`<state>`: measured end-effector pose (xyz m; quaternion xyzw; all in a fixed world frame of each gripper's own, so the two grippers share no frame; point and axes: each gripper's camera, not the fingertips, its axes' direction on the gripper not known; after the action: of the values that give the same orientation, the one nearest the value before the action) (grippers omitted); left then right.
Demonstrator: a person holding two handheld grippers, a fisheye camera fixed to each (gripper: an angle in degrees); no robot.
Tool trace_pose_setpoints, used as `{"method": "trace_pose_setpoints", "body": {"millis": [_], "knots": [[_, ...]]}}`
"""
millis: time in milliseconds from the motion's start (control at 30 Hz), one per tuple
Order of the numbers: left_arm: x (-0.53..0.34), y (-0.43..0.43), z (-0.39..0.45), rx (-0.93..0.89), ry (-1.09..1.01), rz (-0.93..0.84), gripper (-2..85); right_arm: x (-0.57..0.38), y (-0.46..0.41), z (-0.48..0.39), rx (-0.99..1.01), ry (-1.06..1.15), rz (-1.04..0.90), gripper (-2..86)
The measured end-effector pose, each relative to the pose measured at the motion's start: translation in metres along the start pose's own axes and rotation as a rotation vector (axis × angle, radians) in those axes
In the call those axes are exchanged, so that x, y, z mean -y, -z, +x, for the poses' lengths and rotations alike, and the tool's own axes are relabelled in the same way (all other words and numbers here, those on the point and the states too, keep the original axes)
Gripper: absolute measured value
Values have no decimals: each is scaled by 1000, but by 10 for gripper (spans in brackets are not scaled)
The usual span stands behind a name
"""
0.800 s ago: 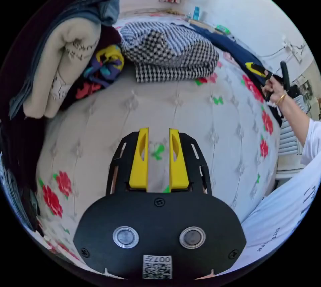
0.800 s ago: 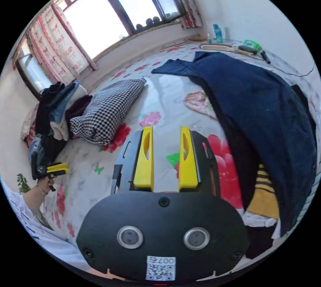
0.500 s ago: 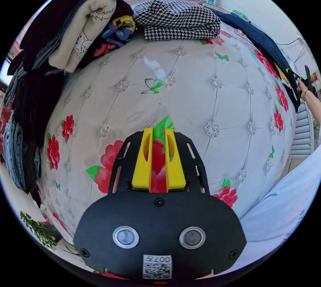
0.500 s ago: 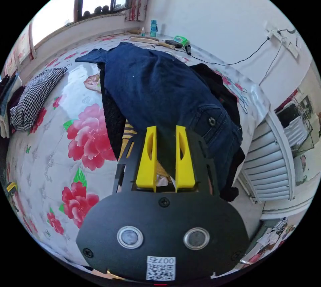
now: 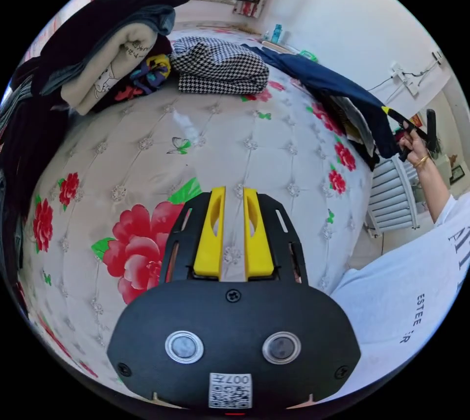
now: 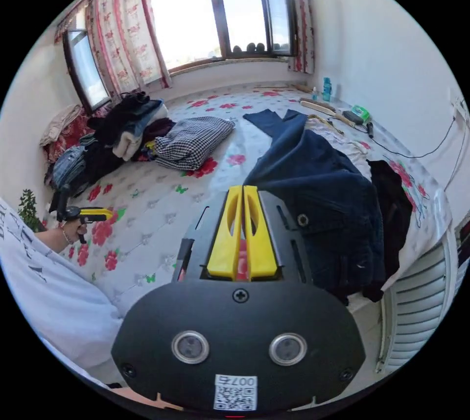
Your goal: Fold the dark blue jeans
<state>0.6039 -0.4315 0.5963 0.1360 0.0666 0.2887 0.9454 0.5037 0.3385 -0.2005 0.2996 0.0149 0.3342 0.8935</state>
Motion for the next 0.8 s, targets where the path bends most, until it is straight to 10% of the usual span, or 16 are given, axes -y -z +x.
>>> {"method": "trace_pose_setpoints", "body": {"millis": [367,633,800], "knots": [[-152,126,-16,-232,-2,44,139,-82,-101,-293,668,251,-288,-3],[-198,177,-6,-210,-85,28,174,-65,-101,-309,648,272,-343,-3],[-198,219,-11,20,-121,10,55,-62,-62,-318,812,178,-192,-2]]}}
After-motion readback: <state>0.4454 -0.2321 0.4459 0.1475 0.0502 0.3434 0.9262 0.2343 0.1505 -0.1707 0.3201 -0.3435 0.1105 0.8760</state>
